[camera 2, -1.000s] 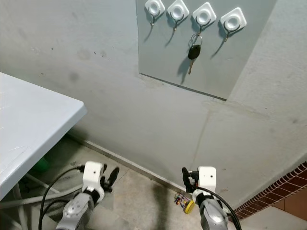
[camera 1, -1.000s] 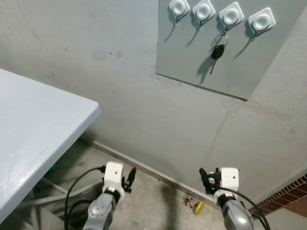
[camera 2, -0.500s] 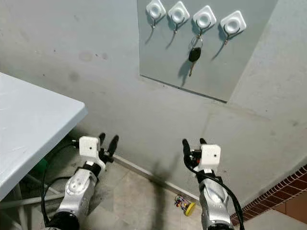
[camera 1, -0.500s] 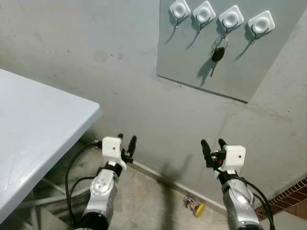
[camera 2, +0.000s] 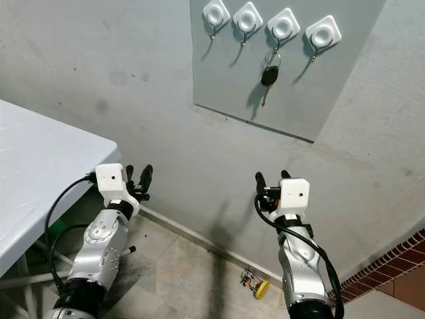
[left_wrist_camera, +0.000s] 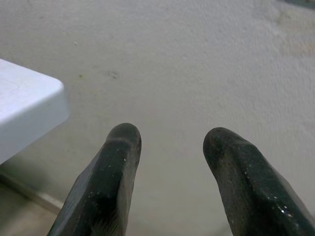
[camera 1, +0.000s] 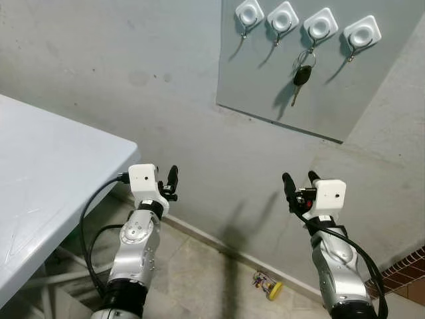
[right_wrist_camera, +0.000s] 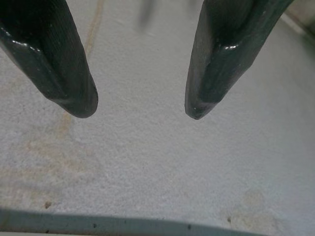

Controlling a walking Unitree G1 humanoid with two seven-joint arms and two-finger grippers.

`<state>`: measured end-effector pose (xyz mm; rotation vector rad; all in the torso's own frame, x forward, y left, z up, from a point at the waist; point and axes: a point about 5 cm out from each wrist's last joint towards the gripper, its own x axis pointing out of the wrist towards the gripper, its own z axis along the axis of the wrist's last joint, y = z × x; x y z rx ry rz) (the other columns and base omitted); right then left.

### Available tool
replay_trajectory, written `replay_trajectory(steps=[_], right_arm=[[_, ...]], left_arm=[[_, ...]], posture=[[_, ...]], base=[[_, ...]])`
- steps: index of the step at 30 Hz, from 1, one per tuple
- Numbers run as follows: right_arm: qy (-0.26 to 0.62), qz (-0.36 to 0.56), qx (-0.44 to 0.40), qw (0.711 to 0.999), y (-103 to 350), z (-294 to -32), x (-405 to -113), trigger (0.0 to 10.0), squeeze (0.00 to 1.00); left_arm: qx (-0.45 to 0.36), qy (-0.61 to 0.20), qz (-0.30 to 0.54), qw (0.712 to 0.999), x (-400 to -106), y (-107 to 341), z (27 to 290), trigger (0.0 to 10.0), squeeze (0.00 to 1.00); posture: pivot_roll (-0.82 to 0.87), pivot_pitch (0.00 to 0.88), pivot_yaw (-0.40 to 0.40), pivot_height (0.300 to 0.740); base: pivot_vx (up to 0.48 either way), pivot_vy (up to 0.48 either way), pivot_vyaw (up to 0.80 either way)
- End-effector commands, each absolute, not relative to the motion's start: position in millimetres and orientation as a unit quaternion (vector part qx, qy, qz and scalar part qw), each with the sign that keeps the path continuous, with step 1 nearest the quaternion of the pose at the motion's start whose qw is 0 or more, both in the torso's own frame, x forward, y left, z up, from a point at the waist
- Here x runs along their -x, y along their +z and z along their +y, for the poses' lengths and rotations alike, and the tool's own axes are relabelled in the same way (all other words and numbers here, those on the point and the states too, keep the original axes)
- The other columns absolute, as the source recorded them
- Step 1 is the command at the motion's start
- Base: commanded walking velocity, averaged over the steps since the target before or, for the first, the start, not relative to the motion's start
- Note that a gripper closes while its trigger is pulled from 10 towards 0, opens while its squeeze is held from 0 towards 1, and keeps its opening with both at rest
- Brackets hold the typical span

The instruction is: Hang keys on a hook

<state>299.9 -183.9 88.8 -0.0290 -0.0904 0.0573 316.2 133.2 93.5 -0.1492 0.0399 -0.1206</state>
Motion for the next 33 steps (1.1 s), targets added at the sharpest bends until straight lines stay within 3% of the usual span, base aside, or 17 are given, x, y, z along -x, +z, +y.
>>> replay_trajectory(steps=[1,9,16,33], right_arm=[[0.034,-0.037,0.008,0.999,89,-182,-299,10.0,0.00],[0.041,-0.049,0.013,0.998,98,-179,-298,10.0,0.00],[0.048,-0.051,0.005,0.998,104,-176,-301,10.0,0.00],[0.056,-0.049,0.014,0.997,113,-177,-316,10.0,0.00]], left_arm=[[0.073,-0.074,0.025,0.994,-315,97,135,10.0,0.00],[0.050,-0.077,-0.016,0.996,-320,117,142,10.0,0.00],[0.072,-0.084,-0.020,0.994,-317,119,139,10.0,0.00],[0.020,-0.073,-0.009,0.997,-337,121,143,10.0,0.00]], posture=[[-0.01,0.057,0.008,0.740],[0.01,0.065,-0.012,0.740],[0.00,0.054,-0.020,0.740],[0.02,0.014,-0.034,0.740]], base=[[0.000,0.000,0.00],[0.000,0.000,0.00],[0.000,0.000,0.77],[0.000,0.000,0.80]])
